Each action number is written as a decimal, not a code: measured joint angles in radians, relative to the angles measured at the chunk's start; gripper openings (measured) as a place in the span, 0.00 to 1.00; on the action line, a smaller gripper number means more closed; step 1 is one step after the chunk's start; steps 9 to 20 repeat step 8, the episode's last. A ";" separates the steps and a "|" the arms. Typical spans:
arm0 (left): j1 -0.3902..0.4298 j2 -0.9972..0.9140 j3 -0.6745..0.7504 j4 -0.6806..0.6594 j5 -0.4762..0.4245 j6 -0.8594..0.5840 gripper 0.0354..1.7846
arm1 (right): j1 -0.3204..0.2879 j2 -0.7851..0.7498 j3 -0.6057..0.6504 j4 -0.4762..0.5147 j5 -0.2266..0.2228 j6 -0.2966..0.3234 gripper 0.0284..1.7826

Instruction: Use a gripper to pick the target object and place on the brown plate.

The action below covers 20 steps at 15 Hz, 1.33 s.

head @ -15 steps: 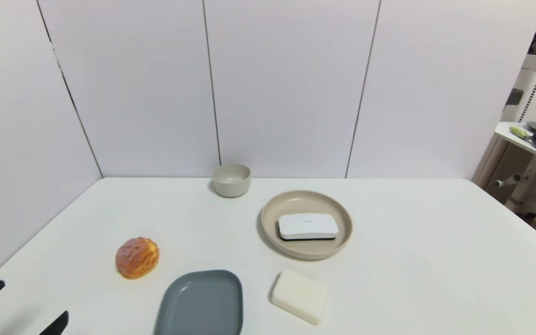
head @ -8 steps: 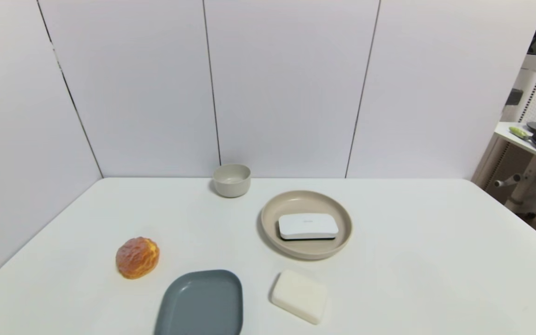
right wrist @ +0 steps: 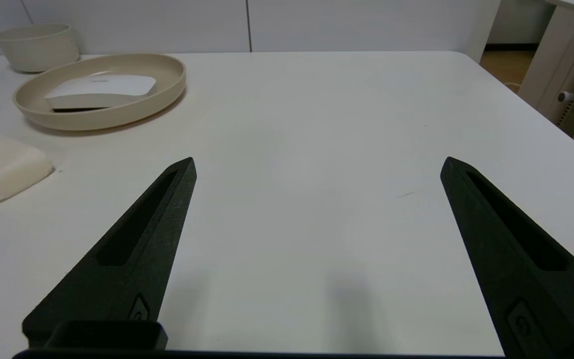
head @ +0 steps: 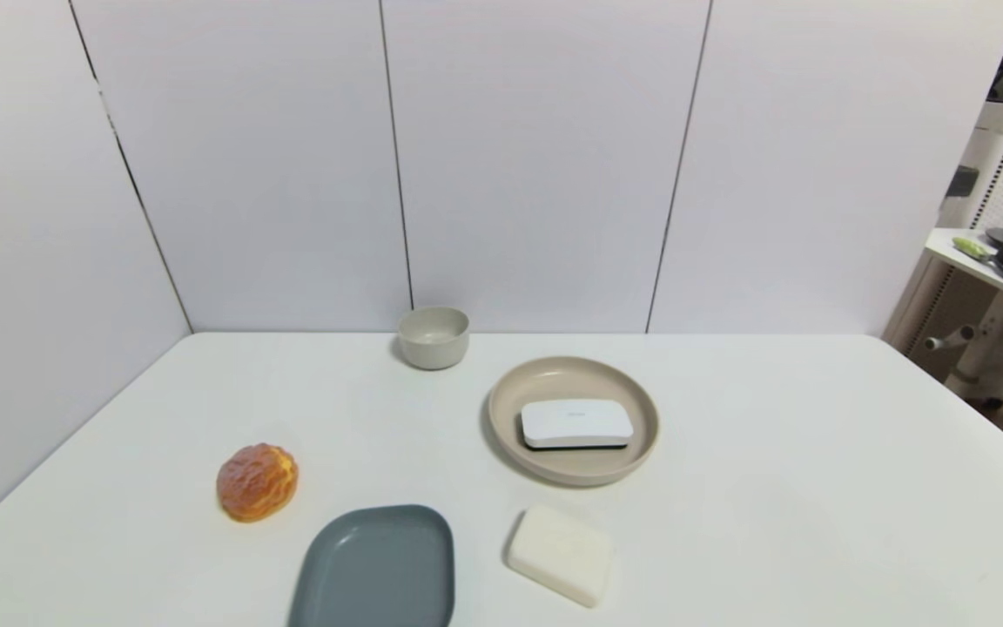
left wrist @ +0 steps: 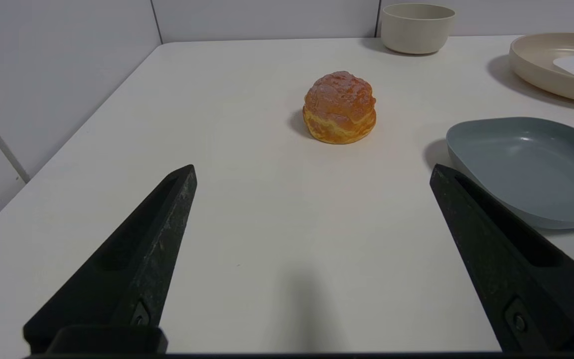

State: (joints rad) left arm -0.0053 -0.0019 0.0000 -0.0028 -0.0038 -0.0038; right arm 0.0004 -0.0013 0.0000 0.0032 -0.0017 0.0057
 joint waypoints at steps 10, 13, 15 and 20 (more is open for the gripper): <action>0.000 -0.001 0.000 0.000 0.000 0.000 0.94 | 0.001 0.000 0.000 0.000 -0.001 0.004 0.95; 0.000 -0.001 0.000 0.000 0.000 0.000 0.94 | 0.001 0.000 0.000 0.000 -0.001 0.004 0.95; 0.000 -0.001 0.000 0.000 0.000 0.000 0.94 | 0.001 0.000 0.000 0.000 -0.001 0.004 0.95; 0.000 -0.001 0.000 0.000 0.000 0.000 0.94 | 0.001 0.000 0.000 0.000 -0.001 0.004 0.95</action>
